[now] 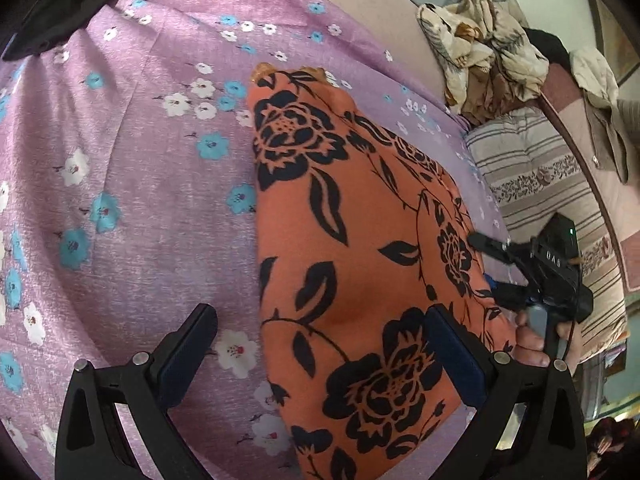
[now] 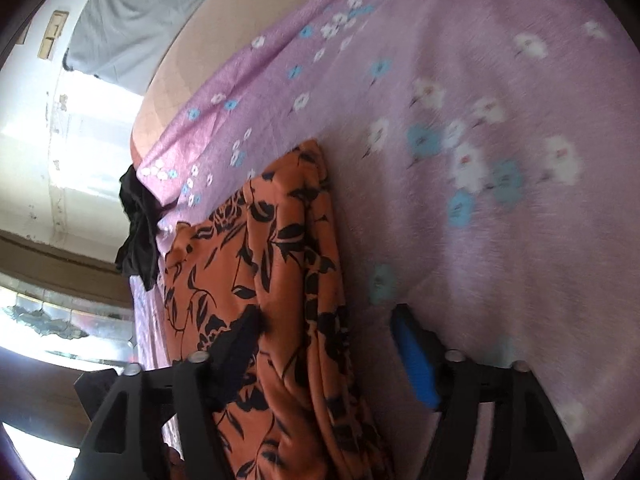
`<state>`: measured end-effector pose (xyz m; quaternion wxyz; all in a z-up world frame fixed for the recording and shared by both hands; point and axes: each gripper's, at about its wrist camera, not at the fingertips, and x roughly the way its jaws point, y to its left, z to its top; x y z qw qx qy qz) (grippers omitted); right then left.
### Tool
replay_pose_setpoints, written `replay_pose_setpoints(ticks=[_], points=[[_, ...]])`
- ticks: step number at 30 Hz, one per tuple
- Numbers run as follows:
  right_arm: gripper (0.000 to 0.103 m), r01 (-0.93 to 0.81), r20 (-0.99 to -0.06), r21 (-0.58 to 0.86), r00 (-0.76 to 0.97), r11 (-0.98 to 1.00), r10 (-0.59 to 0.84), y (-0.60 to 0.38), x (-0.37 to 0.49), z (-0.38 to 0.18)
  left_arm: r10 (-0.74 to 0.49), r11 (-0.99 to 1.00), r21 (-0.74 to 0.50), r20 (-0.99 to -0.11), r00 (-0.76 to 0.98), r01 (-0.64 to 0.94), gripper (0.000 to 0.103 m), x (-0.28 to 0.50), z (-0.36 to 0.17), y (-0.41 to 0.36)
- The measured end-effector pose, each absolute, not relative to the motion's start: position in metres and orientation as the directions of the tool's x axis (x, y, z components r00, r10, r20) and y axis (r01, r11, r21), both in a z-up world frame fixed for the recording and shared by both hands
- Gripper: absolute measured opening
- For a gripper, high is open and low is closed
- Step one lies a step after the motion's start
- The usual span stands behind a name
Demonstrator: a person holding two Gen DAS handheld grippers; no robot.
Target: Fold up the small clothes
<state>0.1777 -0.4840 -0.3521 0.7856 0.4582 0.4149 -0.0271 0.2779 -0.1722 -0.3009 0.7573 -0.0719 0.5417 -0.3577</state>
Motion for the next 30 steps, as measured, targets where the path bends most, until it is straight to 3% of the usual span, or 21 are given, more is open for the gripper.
replay_pose_setpoints(ticks=[2,8,11,13,18,23,30], points=[[0.085,0.385,-0.652,0.704,0.683,0.597,0.328,-0.479,0.184,-0.352,-0.618,0.729,-0.487,-0.771,0.155,0.482,0.103,0.276,-0.301,-0.178],[0.080,0.293,-0.613,0.733,0.677,0.614,0.408,-0.446,0.203,-0.350,-0.683,0.667,-0.555,-0.722,0.111,0.497,0.102,0.271,-0.301,-0.188],[0.069,0.308,-0.683,0.638,0.650,0.706,0.334,-0.424,0.210,-0.343,-0.651,0.695,-0.496,-0.741,0.163,0.520,0.082,0.267,-0.298,-0.192],[0.050,0.319,-0.691,0.619,0.655,0.717,0.305,-0.419,0.208,-0.333,-0.652,0.698,-0.490,-0.737,0.179,0.522,0.068,0.269,-0.296,-0.190],[0.040,0.308,-0.706,0.517,0.681,0.799,0.195,-0.399,0.204,-0.302,-0.661,0.696,-0.478,-0.718,0.218,0.536,0.045,0.268,-0.284,-0.183],[0.031,0.249,-0.644,0.506,0.746,0.826,0.170,-0.382,0.195,-0.265,-0.663,0.703,-0.452,-0.696,0.277,0.549,0.043,0.264,-0.260,-0.168],[0.031,0.178,-0.583,0.541,0.784,0.822,0.214,-0.356,0.190,-0.238,-0.668,0.713,-0.432,-0.658,0.347,0.552,0.043,0.251,-0.223,-0.125]])
